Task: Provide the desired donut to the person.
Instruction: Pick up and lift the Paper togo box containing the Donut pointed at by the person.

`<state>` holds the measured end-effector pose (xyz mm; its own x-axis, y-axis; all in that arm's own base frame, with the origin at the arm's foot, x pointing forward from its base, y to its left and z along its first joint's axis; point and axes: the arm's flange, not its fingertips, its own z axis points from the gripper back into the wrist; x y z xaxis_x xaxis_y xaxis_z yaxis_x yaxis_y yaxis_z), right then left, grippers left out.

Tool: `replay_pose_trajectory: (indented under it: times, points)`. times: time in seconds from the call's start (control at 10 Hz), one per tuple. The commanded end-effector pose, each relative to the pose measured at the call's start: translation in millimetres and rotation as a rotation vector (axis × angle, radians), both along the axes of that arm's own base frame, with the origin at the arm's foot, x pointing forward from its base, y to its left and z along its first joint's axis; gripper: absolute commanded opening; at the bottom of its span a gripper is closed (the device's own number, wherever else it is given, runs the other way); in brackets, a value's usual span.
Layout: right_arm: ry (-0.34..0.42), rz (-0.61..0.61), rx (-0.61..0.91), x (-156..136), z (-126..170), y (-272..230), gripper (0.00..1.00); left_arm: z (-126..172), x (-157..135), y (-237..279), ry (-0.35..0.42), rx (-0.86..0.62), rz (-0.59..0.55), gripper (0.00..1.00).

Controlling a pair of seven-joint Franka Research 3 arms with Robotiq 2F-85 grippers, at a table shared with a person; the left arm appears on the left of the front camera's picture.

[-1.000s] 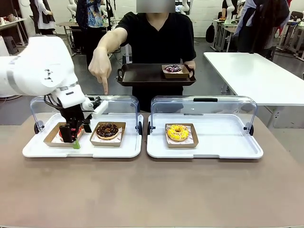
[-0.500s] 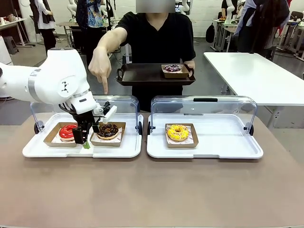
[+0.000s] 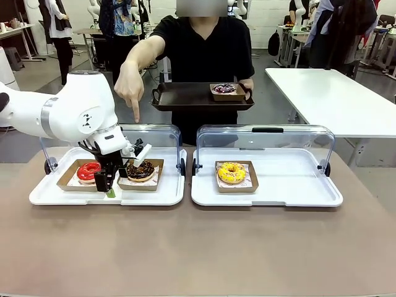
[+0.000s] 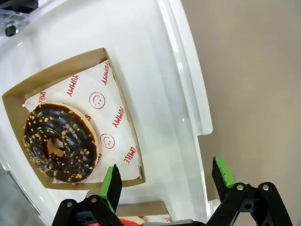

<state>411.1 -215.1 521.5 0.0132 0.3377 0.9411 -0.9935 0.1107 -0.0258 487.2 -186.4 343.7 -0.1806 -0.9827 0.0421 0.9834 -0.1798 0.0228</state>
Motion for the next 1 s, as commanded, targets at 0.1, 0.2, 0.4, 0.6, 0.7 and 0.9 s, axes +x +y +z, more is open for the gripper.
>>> replay_pose_trajectory:
  times: [0.1, 0.2, 0.4, 0.6, 0.7, 0.9]
  points:
    - [-0.001, 0.003, 0.005, -0.3, -0.1, -0.1, 1.00, -4.6, 11.3, -1.4, -0.033, -0.004, 0.035, 1.00]
    - [-0.001, 0.003, 0.005, -0.3, -0.1, -0.1, 1.00, -6.2, 12.6, -0.7, -0.036, -0.006, 0.041, 1.00]
    - [-0.001, 0.003, 0.005, -0.3, -0.1, -0.1, 1.00, -6.7, 19.5, -1.3, -0.020, -0.006, 0.042, 1.00]
    - [-0.001, 0.003, 0.005, -0.3, -0.1, -0.1, 1.00, -13.4, 18.5, -2.2, -0.016, -0.013, 0.051, 1.00]
    - [-0.001, 0.003, 0.005, -0.3, -0.1, -0.1, 1.00, -13.3, 24.3, -4.1, -0.012, -0.014, 0.054, 1.00]
    - [-0.001, 0.003, 0.005, -0.3, -0.1, -0.1, 1.00, -18.3, 27.6, -4.9, -0.011, -0.016, 0.065, 1.00]
